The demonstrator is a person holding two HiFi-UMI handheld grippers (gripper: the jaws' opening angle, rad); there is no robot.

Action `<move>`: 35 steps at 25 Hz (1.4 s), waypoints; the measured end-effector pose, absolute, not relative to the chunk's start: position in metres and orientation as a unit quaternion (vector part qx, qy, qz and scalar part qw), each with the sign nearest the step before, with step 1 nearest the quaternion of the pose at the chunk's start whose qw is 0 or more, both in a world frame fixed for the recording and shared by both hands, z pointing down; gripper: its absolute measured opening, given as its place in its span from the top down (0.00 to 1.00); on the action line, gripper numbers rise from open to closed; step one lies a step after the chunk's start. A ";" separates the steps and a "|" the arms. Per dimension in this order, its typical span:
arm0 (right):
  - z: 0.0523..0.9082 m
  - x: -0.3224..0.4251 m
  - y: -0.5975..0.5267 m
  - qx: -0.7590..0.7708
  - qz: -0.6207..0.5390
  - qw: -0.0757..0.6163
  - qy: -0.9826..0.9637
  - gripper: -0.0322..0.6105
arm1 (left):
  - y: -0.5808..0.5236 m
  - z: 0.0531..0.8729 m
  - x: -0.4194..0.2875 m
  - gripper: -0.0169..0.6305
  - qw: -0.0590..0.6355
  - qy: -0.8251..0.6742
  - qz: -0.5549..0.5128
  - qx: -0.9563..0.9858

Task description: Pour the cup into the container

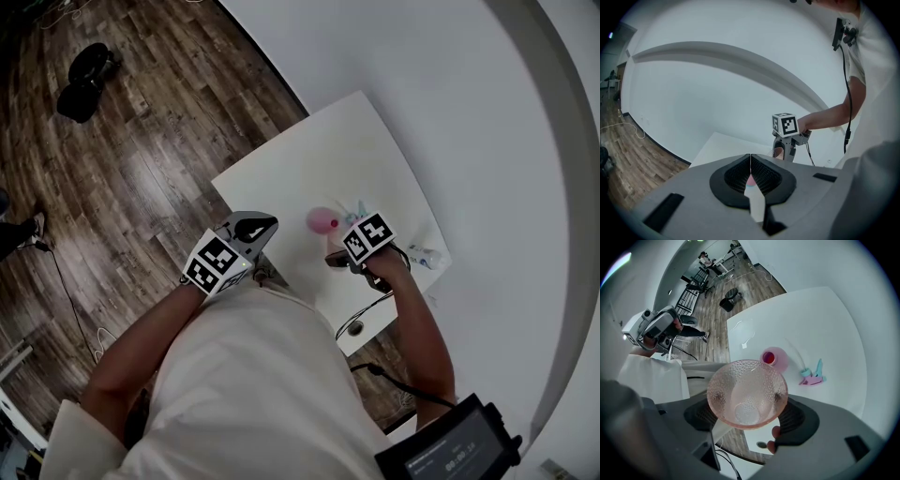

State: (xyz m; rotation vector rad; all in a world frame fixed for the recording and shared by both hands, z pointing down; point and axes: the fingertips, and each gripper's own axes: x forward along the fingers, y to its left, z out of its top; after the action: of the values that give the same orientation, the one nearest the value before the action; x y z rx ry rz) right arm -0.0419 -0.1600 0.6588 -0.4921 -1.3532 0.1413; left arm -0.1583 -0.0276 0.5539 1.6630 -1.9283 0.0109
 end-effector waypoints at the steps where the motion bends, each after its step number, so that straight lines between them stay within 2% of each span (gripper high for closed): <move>1: 0.659 -0.042 -0.160 -0.226 0.064 0.751 -0.618 0.37 | -0.027 0.554 -0.158 0.96 0.293 -0.725 0.004 0.624; 35: 0.660 -0.039 -0.159 -0.246 0.061 0.776 -0.578 0.37 | -0.019 0.561 -0.155 0.96 0.293 -0.729 0.002 0.619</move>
State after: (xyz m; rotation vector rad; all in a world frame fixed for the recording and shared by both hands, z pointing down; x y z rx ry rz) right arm -0.0393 -0.1587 0.6598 -0.5322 -1.2505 0.1328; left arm -0.1551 -0.0188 0.5608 1.6484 -1.9405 0.0045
